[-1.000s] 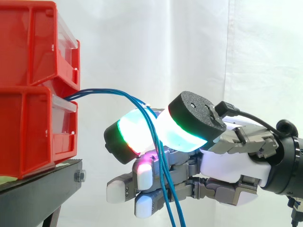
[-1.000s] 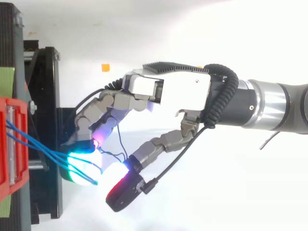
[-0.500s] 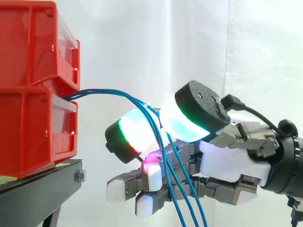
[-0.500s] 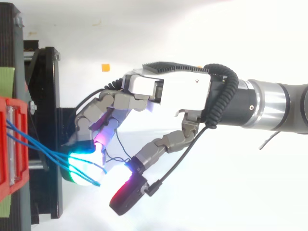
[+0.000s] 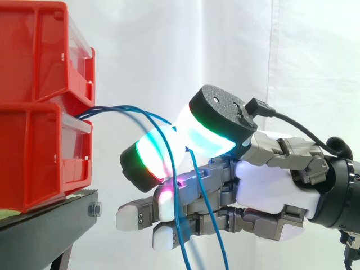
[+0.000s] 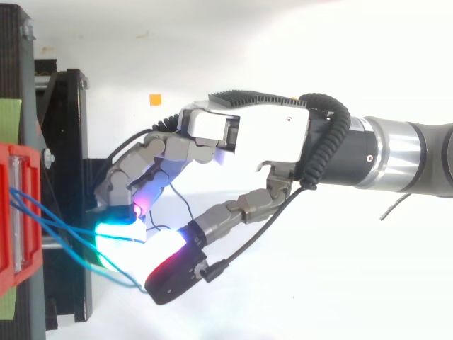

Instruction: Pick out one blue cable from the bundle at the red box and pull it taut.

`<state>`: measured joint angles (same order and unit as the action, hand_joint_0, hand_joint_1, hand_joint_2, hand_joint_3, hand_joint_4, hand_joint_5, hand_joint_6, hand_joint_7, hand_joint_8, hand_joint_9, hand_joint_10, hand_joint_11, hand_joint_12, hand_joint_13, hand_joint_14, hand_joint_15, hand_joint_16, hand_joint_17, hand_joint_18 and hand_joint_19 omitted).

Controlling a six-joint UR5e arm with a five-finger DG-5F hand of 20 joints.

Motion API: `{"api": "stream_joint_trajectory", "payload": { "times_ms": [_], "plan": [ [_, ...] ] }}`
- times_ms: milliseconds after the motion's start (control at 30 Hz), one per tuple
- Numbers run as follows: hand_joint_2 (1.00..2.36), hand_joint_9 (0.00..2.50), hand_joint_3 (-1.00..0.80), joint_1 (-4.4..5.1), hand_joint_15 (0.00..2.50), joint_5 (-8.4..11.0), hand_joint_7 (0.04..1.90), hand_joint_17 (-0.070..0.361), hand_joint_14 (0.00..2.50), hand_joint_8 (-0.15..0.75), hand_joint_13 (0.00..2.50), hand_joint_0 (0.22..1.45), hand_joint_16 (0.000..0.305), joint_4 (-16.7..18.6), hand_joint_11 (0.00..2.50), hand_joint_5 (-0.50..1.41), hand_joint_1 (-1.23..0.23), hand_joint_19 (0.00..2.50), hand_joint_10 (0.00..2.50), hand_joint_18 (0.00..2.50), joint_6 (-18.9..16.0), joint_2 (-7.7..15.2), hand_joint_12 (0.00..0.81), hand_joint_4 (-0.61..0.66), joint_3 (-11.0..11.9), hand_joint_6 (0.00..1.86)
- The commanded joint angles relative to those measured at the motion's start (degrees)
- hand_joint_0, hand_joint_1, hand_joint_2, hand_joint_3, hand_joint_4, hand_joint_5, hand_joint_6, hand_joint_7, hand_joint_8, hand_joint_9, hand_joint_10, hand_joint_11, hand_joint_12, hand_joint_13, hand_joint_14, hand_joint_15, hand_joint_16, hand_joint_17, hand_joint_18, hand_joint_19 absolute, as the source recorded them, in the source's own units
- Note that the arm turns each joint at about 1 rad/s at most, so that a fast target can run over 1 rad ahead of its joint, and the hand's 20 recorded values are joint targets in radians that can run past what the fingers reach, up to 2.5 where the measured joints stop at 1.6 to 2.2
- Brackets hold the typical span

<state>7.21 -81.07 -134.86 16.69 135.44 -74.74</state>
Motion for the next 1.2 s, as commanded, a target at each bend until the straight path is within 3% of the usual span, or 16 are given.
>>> {"api": "stream_joint_trajectory", "payload": {
  "times_ms": [0, 300, 667, 1000, 1167],
  "plan": [
    [1.02, 0.92, -0.28, 0.00, 0.22, -0.31, 0.86, 0.072, 0.01, 0.307, 0.58, 0.63, 0.032, -0.1, 0.56, -0.16, -0.75, 0.56, 0.02, 0.57, 0.0, 0.0, 0.220, 0.01, -0.1, 0.91],
    [1.01, 0.93, -0.32, 0.00, 0.23, -0.31, 0.83, 0.072, 0.01, 0.298, 0.60, 0.65, 0.032, -0.1, 0.57, -0.16, -0.78, 0.58, 0.02, 0.61, 0.0, 0.0, 0.215, 0.01, 0.0, 0.92],
    [1.00, 0.96, -0.50, 0.00, 0.24, -0.40, 0.80, 0.069, 0.01, 0.300, 0.61, 0.60, 0.031, -0.2, 0.56, -0.15, -0.65, 0.58, 0.02, 0.61, 0.0, 0.0, 0.210, 0.03, 0.0, 0.91],
    [1.00, 0.96, -0.50, 0.00, 0.24, -0.40, 0.82, 0.069, 0.01, 0.303, 0.62, 0.59, 0.031, -0.2, 0.55, -0.15, -0.54, 0.58, 0.02, 0.61, -0.1, 0.0, 0.210, 0.02, 0.0, 0.89],
    [1.01, 0.96, -0.38, 0.00, 0.24, -0.40, 0.86, 0.069, 0.01, 0.301, 0.60, 0.60, 0.031, -0.2, 0.54, -0.14, -0.58, 0.58, 0.02, 0.57, -0.1, 0.0, 0.211, 0.01, 0.0, 0.89]
  ]
}}
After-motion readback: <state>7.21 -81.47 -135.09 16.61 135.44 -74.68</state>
